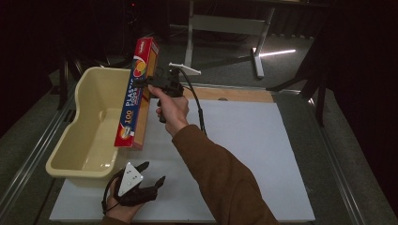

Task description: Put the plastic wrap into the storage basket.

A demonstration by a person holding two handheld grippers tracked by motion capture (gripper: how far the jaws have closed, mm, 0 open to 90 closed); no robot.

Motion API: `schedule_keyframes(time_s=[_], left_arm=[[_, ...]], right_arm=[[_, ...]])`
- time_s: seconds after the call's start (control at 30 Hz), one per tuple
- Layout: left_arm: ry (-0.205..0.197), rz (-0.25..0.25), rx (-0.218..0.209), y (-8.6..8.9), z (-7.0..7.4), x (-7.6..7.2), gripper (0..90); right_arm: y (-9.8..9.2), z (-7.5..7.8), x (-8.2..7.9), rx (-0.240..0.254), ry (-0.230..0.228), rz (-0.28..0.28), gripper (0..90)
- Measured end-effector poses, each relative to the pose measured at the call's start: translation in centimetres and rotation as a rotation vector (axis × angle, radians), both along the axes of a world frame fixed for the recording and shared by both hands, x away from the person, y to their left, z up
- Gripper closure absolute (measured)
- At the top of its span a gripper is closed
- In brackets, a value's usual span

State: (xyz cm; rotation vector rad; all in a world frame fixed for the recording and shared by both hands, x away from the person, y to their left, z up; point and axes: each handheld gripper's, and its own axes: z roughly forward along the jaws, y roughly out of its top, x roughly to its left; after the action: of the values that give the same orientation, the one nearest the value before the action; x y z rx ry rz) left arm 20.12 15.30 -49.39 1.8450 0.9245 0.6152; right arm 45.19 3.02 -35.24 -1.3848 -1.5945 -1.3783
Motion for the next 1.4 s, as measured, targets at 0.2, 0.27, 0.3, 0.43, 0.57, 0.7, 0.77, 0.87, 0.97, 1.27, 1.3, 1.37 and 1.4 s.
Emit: schedule_keyframes(time_s=[0.2, 0.27, 0.3, 0.43, 0.57, 0.7, 0.77, 0.87, 0.97, 1.27, 1.3, 1.37, 1.4], left_arm=[[-0.003, 0.008, -0.003, 0.1, 0.0, 0.0, 27.2], [-0.005, 0.008, -0.004, 0.1, 0.0, 0.0, 27.2], [-0.005, 0.008, -0.004, 0.1, 0.0, 0.0, 27.2], [-0.017, 0.006, 0.006, 0.2, 0.1, -0.2, 27.3], [-0.021, 0.009, 0.0, 0.3, 0.1, -0.3, 27.4], [-0.022, 0.014, -0.006, 0.4, 0.1, -0.3, 27.3], [-0.022, 0.015, -0.006, 0.5, 0.1, -0.3, 27.4], [-0.025, 0.016, -0.006, 0.5, 0.2, -0.4, 27.4], [-0.024, 0.019, -0.006, 0.6, 0.2, -0.4, 27.4], [-0.026, 0.023, -0.011, 0.6, 0.1, -0.5, 27.4], [-0.025, 0.024, -0.01, 0.7, 0.1, -0.6, 27.4], [-0.029, 0.026, -0.011, 0.8, 0.1, -0.6, 27.4], [-0.03, 0.025, -0.009, 0.8, 0.1, -0.7, 27.4]], right_arm=[[1.6, -0.1, -0.8, -0.032, -0.012, 0.004, 39.0], [2.2, 0.1, -1.1, -0.041, -0.026, 0.004, 39.0], [2.2, 0.1, -1.1, -0.041, -0.026, 0.004, 39.0], [3.6, 0.5, -1.6, -0.036, -0.036, 0.017, 39.0], [4.7, 0.3, -2.1, -0.033, -0.035, 0.032, 39.0], [5.5, -0.1, -2.4, -0.029, -0.031, 0.035, 39.0], [5.9, -0.3, -2.5, -0.024, -0.025, 0.034, 39.0], [6.4, -0.5, -2.6, -0.025, -0.026, 0.034, 39.0], [6.8, -0.8, -2.7, -0.024, -0.02, 0.037, 39.0], [7.4, -1.5, -2.6, -0.043, -0.022, 0.035, 38.9], [7.6, -1.7, -2.6, -0.047, -0.023, 0.03, 38.9], [7.8, -1.9, -2.5, -0.043, -0.012, 0.03, 38.9], [7.8, -2.0, -2.5, -0.044, -0.008, 0.028, 38.9]])
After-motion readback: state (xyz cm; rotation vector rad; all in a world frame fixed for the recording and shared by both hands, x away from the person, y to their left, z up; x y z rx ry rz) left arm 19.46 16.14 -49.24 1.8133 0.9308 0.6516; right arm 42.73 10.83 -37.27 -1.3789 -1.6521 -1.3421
